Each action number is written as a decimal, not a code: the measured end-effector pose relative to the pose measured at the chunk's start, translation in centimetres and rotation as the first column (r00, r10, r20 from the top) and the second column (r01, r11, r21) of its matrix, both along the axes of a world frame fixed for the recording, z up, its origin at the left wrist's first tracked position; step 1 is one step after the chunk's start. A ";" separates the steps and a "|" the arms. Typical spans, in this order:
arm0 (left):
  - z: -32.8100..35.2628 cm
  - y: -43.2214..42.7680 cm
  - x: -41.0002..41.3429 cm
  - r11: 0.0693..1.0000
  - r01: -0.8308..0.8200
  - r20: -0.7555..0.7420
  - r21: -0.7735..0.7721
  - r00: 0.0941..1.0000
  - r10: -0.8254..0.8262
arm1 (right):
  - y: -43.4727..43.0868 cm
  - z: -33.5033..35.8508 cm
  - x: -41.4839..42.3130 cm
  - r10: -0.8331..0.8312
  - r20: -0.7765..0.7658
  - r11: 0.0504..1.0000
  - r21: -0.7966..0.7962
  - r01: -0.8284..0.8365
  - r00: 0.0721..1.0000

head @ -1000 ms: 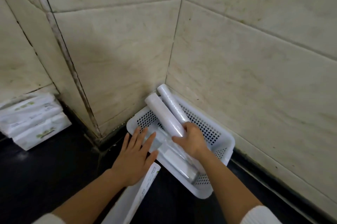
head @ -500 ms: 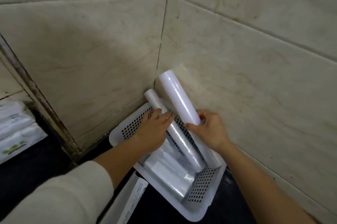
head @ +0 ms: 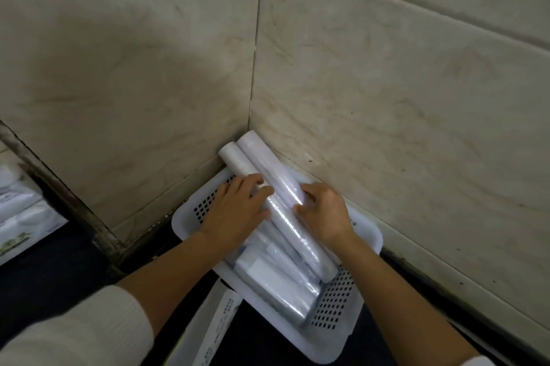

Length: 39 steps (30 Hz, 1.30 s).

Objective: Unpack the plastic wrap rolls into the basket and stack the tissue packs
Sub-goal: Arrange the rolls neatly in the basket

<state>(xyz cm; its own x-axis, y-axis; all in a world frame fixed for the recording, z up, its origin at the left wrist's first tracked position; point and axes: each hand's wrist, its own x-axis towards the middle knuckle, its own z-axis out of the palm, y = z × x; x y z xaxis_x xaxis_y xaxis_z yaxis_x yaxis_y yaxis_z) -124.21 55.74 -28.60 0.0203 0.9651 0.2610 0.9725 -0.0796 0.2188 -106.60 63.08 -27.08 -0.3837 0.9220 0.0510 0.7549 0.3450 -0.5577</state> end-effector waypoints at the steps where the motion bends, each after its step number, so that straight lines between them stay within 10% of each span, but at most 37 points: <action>1: -0.1 0.0 0.0 1.000 0.005 0.045 -0.012 0.999 -0.005 | -0.1 0.3 0.0 0.009 0.002 1.000 -0.005 -0.009 1.000; 6: 0.1 -0.1 -0.5 0.998 0.062 0.360 -0.011 0.931 -0.054 | -2.8 2.5 0.0 -0.006 -0.109 0.999 -0.038 0.001 0.994; 9: -0.6 -0.8 -1.6 0.999 -0.052 0.472 -0.011 0.880 0.051 | -6.1 2.9 0.8 0.218 0.196 0.958 -0.229 -0.171 0.956; 13: -2.0 -1.1 -2.6 0.933 0.064 0.352 -0.355 0.933 0.070 | -9.1 1.2 0.9 0.343 0.547 0.935 -0.278 -0.220 0.764; 20: -2.2 1.1 -1.2 0.729 0.104 -0.006 -0.676 0.989 -0.146 | -9.5 -1.8 -0.8 0.326 0.683 0.945 -0.238 -0.222 0.654; 29: -2.3 1.4 -1.8 0.700 0.082 -0.040 -0.709 0.987 -0.155 | -9.2 -2.6 0.2 0.265 0.515 0.953 -0.271 -0.139 0.815; 39: -0.1 -0.6 0.2 0.606 0.184 0.147 -0.774 0.983 -0.111 | -6.2 3.7 4.4 -0.001 -0.041 0.950 -0.313 -0.012 0.999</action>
<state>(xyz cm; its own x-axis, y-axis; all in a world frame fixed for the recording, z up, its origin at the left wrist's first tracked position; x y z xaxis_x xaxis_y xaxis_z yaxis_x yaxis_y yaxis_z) -124.03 55.15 -28.75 0.1968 0.7878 -0.5836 0.9405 0.0164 0.3393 -102.20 56.89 -23.36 -0.3925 0.8920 -0.2242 0.7283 0.1525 -0.6681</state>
